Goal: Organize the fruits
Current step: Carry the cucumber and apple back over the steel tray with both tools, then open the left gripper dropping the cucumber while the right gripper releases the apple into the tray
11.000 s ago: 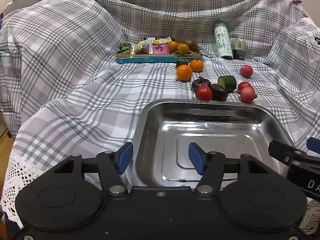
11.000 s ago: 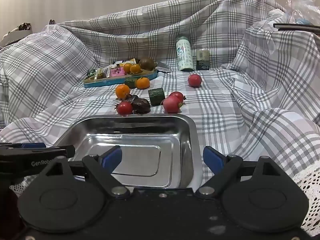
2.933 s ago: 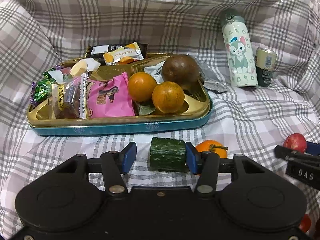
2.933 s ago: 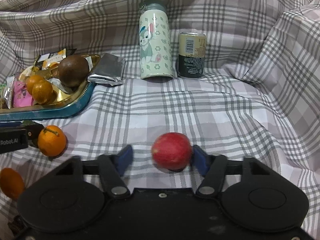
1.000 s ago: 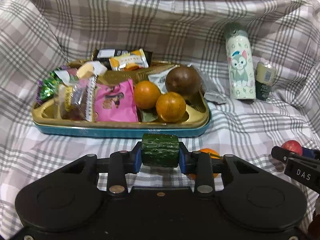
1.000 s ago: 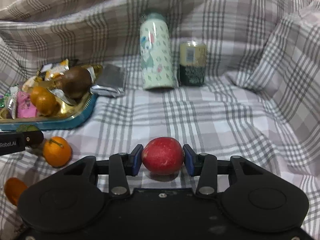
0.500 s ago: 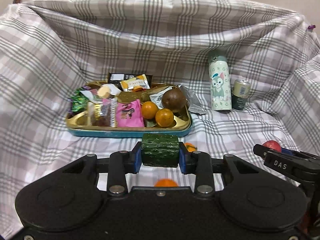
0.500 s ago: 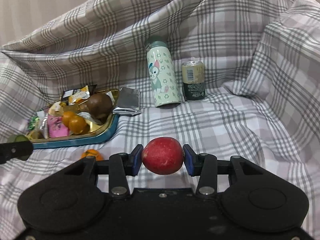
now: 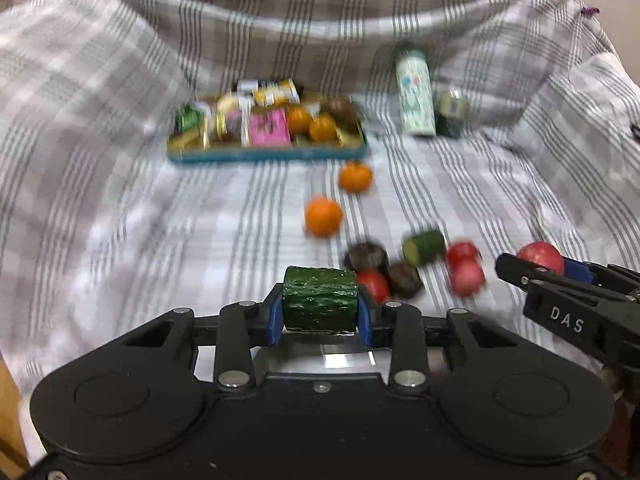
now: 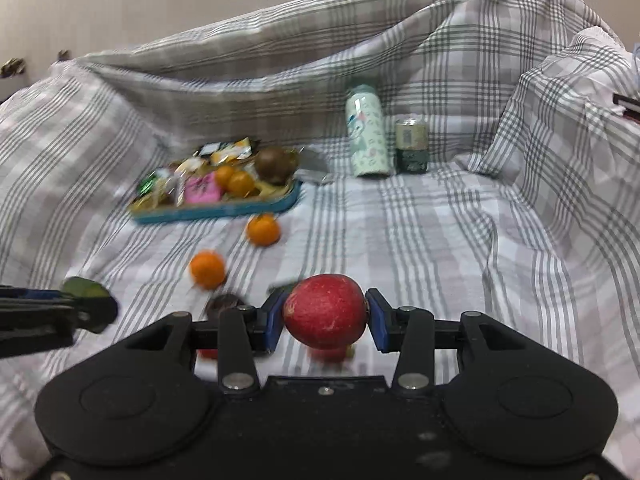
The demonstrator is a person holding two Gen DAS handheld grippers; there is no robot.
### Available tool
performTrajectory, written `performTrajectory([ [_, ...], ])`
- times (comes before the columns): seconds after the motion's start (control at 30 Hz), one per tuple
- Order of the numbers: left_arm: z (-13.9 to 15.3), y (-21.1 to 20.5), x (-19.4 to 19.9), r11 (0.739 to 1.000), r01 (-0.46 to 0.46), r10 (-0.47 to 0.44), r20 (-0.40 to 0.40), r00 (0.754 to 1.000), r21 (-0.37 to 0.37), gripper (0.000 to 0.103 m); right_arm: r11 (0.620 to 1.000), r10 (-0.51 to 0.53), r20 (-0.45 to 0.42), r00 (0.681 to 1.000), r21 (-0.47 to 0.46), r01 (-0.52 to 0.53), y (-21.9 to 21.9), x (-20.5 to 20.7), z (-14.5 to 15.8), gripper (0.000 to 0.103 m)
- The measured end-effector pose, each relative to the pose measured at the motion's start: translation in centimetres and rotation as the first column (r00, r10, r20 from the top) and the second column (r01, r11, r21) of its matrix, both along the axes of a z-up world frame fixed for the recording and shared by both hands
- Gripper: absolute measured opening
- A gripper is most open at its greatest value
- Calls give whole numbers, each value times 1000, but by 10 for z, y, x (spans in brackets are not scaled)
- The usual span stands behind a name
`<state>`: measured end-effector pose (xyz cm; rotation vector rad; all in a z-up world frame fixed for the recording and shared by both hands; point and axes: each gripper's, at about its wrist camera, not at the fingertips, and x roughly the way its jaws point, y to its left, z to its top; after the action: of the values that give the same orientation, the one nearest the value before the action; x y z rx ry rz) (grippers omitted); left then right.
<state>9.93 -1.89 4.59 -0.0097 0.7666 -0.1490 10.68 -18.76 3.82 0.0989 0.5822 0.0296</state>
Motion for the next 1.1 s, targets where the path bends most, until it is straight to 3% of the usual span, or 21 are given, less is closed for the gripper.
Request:
performTrajectory([
  [0.23, -29, -2, -33, 1000, -18, 19, -56, 998, 14, 44, 1000, 16, -86, 996, 9, -15, 11, -43, -25, 45],
  [0.4, -47, 1, -47, 999, -26, 28, -83, 996, 30, 44, 998, 6, -105, 994, -64, -13, 22, -59, -42, 45],
  [0.57, -53, 0, -62, 998, -9, 13, -50, 999, 64, 44, 999, 26, -156, 987, -27, -30, 24, -65, -51, 45],
  [0.83, -54, -4, -75, 995, 18, -22, 39, 999, 96, 44, 997, 56, -175, 983, -47, -65, 32, -69, -59, 45],
  [0.93, -55, -9, -74, 991, 22, -28, 47, 999, 129, 44, 996, 58, -176, 983, -53, -69, 34, -68, -60, 45],
  [1.1, -56, -6, -72, 993, 13, -18, 41, 999, 115, 44, 998, 44, -194, 980, -30, -51, 29, -64, -62, 46],
])
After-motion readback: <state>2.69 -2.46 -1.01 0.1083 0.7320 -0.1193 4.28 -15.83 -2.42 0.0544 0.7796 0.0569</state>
